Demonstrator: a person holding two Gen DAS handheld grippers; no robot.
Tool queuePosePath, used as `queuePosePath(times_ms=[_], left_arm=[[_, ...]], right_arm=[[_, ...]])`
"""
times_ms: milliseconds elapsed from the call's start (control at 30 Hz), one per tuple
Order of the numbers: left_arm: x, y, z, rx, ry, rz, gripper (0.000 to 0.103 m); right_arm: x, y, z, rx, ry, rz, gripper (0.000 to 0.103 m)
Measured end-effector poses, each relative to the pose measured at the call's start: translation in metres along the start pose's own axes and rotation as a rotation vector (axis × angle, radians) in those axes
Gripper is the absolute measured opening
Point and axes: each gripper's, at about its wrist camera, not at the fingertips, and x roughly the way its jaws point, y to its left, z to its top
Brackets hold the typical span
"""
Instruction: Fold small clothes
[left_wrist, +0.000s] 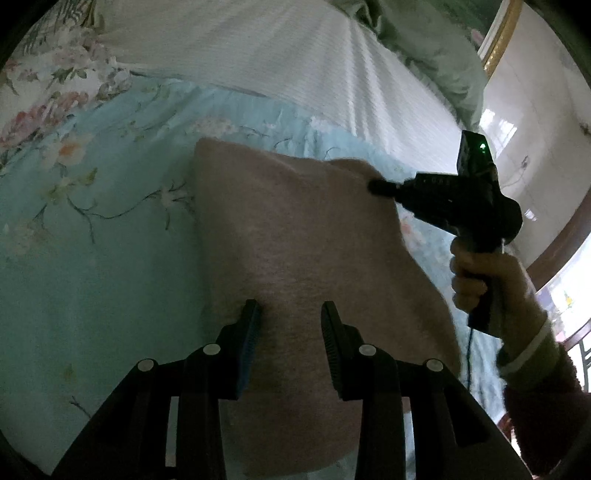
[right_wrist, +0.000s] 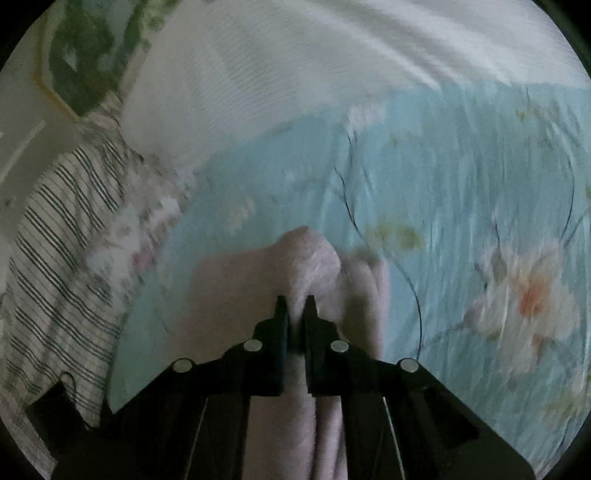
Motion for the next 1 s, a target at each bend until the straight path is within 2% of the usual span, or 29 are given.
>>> queuePosePath(times_ms=[67,133,167,233,300,400,500,700,800,900,933,1000], left_arm=[[-0.002,-0.003,0.002,0.002,-0.012,-0.024,0.034],[0.006,-0.007,0.001,0.001,0.007,-0.038,0.034],[0.01,-0.009,0.0,0.009,0.016,-0.034,0.034],[0.019,-0.014,-0.004,0.026,0.033,-0.005,0.034],[0.019,-0.016,-0.007,0.031,0.04,-0.006,0.034],[0.008,-0.017,-0.012,0.057,0.029,-0.009,0.034],[-0.003,-0.014,-0.02,0.072,0.029,-0.008,0.034],[-0.026,-0.015,-0.041,0.081,0.029,-0.014,0.034],[-0.033,-0.018,-0.05,0.094,0.034,-0.026,0.034],[-0.036,-0.023,-0.056,0.119,0.037,-0.025,0.034],[-0.036,-0.024,-0.057,0.125,0.039,-0.025,0.034],[-0.035,-0.026,-0.06,0.128,0.044,-0.036,0.034]], right_arm=[[0.003,-0.001,-0.002,-0.018,0.009,-0.043,0.008],[0.018,-0.011,-0.01,-0.006,0.073,-0.092,0.01],[0.022,-0.017,-0.015,0.017,0.097,-0.094,0.015],[0.013,-0.025,-0.025,0.072,0.088,-0.06,0.019],[-0.011,-0.019,-0.038,0.076,0.054,-0.031,0.022],[-0.048,-0.011,-0.063,0.075,0.019,0.028,0.037],[-0.071,-0.003,-0.096,0.059,0.034,0.04,0.046],[-0.089,0.008,-0.149,0.034,0.083,0.025,0.046],[-0.108,0.016,-0.156,0.005,0.004,-0.028,0.046],[-0.126,0.036,-0.151,-0.045,-0.096,0.039,0.046],[-0.125,0.047,-0.149,-0.076,-0.092,0.078,0.046],[-0.11,0.061,-0.148,-0.122,-0.048,0.102,0.046]])
